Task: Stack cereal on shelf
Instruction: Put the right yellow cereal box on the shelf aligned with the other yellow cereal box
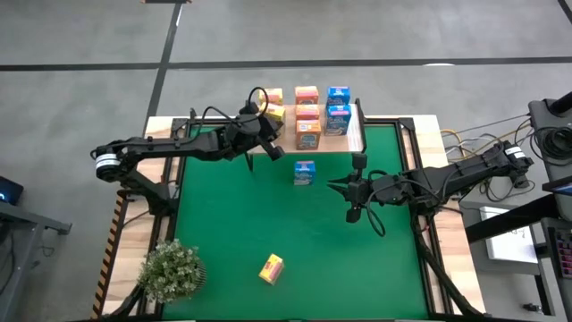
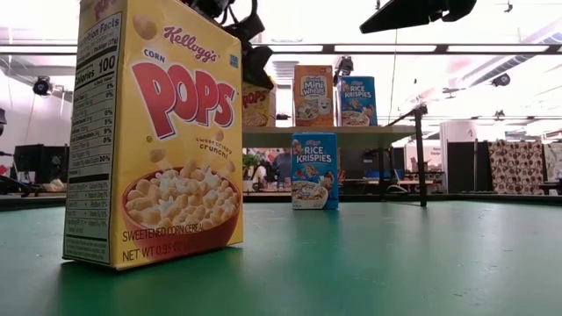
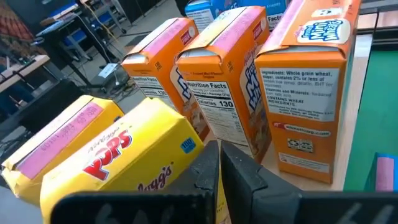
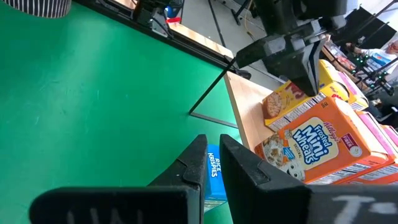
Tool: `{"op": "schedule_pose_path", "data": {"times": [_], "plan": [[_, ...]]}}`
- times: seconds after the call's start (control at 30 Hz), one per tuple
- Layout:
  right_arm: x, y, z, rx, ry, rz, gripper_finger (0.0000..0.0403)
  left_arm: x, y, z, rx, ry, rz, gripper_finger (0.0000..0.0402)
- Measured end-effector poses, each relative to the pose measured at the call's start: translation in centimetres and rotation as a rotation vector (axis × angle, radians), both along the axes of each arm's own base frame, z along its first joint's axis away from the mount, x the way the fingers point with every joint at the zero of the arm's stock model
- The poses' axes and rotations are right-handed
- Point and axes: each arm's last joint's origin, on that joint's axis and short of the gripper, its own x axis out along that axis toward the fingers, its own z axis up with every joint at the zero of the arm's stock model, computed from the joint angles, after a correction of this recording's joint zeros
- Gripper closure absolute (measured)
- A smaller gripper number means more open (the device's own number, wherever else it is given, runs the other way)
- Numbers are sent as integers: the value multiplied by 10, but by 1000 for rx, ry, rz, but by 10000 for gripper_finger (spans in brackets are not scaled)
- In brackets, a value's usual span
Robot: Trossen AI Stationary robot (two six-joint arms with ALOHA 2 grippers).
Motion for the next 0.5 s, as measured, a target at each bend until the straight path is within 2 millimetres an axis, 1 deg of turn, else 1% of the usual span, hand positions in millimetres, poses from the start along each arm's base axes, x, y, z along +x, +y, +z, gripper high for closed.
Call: {"op": "schedule_pose_path", "data": {"times": [0.2, 0.5], "plan": [[0, 0, 0, 0, 0, 0, 371, 0, -2, -3, -24, 22, -17, 402], [0, 0, 0, 0, 0, 0, 371, -2, -2, -9, -56, -2, 16, 402]]}}
